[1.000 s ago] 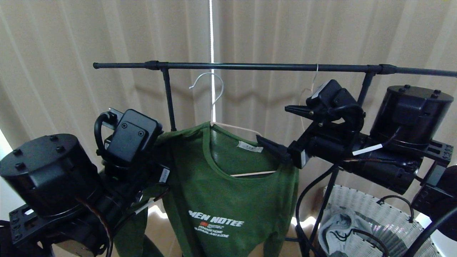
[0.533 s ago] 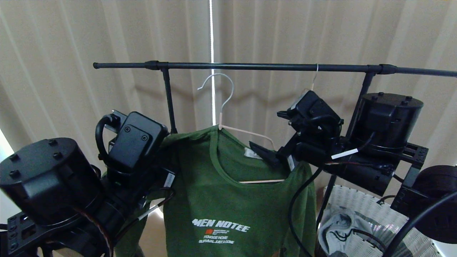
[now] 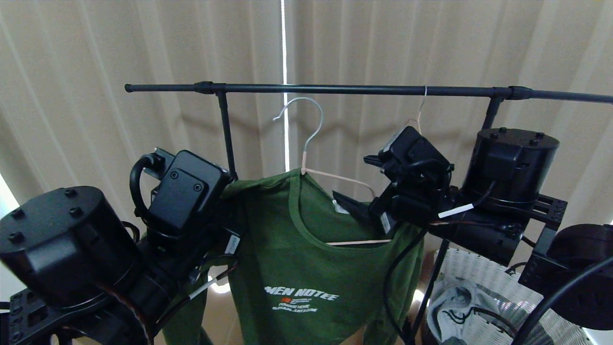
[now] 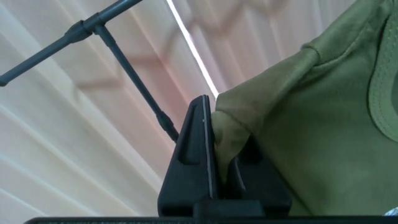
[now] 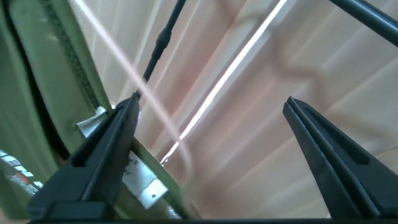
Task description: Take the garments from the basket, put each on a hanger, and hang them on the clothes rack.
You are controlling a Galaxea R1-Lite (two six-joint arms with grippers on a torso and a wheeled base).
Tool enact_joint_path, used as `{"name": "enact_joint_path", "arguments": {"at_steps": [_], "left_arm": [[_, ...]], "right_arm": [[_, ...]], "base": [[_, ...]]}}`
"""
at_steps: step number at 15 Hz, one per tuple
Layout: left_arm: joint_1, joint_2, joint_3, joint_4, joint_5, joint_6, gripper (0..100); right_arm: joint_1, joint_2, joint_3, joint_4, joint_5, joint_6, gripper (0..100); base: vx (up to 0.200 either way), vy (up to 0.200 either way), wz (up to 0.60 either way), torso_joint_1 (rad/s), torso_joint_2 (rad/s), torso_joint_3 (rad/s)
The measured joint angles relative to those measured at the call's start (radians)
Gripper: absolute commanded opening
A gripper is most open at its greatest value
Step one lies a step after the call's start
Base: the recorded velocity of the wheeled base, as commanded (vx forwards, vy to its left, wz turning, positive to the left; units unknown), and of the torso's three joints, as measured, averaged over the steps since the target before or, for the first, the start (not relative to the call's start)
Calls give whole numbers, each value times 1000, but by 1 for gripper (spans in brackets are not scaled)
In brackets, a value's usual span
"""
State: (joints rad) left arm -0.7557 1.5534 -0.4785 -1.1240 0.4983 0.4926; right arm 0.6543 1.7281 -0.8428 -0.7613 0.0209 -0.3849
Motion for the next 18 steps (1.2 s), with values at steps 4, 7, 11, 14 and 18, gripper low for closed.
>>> {"name": "enact_joint_path", "arguments": {"at_steps": [4, 7, 11, 14, 18], "left_arm": [[-1, 0, 0, 0, -3, 0, 0], [0, 0, 4, 0, -1, -2, 0], [0, -11, 19, 4, -3, -7, 100], [0, -18, 21, 5, -3, -11, 100], [0, -69, 92, 7, -3, -43, 100]], "right_arm": [[3, 9, 0, -5, 1, 0, 0], [5, 9, 1, -8, 1, 0, 0], [5, 2, 9, -11, 0, 0, 0], [5, -6, 12, -11, -1, 0, 0], [-29, -48, 55, -12, -30, 3, 0]], "base": [[0, 0, 0, 0, 0, 0], [0, 0, 0, 0, 0, 0], [0, 0, 0, 0, 0, 0], [0, 0, 0, 0, 0, 0], [0, 0, 0, 0, 0, 0]]}}
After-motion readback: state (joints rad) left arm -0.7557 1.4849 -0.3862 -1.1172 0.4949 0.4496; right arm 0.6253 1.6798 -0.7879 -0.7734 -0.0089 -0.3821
